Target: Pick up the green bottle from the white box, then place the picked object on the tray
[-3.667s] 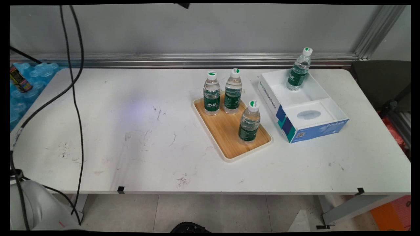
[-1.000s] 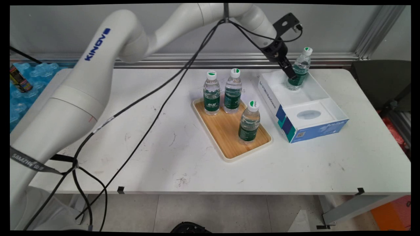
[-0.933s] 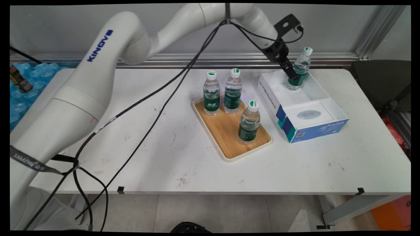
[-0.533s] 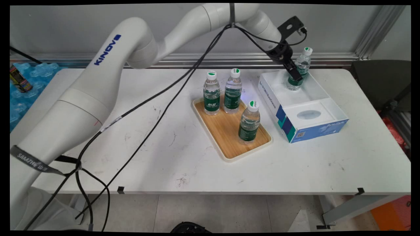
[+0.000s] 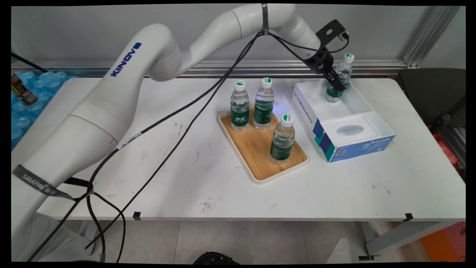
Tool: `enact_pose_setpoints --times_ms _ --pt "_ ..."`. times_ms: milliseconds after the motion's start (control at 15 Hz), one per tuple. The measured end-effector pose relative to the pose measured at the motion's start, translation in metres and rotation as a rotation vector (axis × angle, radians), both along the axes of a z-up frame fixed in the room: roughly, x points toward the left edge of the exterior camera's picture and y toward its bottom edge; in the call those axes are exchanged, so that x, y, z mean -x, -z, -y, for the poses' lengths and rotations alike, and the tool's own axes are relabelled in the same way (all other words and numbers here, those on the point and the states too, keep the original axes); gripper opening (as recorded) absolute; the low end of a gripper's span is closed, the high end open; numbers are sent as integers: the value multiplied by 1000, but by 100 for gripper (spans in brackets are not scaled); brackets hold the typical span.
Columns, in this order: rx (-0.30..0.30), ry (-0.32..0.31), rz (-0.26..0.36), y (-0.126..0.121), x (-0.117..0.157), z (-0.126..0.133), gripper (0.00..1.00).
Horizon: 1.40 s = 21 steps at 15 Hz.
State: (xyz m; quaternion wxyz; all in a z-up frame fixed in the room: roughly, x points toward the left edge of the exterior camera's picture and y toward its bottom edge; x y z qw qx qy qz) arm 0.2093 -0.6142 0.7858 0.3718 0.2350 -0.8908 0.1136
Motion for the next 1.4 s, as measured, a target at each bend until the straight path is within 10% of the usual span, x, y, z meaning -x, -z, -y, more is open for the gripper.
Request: enact_pose_setpoints --times_ms 733,1400 --pt "2 -5 -36 -4 0 -4 0" --pt "47 -19 -92 -83 -14 -36 0"
